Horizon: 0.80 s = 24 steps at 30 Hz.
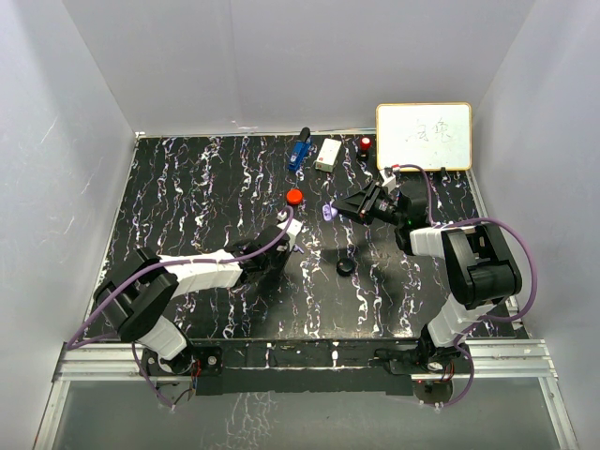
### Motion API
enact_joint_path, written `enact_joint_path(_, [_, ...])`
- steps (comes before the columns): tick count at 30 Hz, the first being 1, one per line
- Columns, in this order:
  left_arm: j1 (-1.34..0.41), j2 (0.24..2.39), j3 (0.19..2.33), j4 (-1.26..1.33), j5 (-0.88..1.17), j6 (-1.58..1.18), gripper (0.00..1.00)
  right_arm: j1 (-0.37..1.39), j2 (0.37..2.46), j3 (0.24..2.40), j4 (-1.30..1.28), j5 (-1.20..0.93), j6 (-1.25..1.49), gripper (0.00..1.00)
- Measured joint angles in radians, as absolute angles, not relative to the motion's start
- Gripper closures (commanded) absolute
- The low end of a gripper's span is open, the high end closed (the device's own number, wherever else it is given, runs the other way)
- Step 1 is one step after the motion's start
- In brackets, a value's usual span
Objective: Insert the wireless bluetooth earbuds into the charging case
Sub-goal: Pick up the earbud from the center of the board, then place the earbud in the charging case.
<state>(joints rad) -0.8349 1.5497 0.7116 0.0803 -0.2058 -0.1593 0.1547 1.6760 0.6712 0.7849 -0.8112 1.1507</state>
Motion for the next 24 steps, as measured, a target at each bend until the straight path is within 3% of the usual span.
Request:
enact_joint_path(5, [-0.835,1.55,0.713,0.077,-0.207,-0.162,1.0,0.155,1.676,0.671,0.787,-0.811,1.15,1.0])
enact_joint_path(15, [-0.833,1.449,0.76,0.062,-0.261,-0.177,1.0,0.154,1.676,0.671,0.788,-0.812,1.151,1.0])
enact_joint_path(24, [-0.799,1.292,0.773,0.365,-0.187,-0.203,1.0,0.154,1.676,0.666,0.812,-0.82,1.173,1.0])
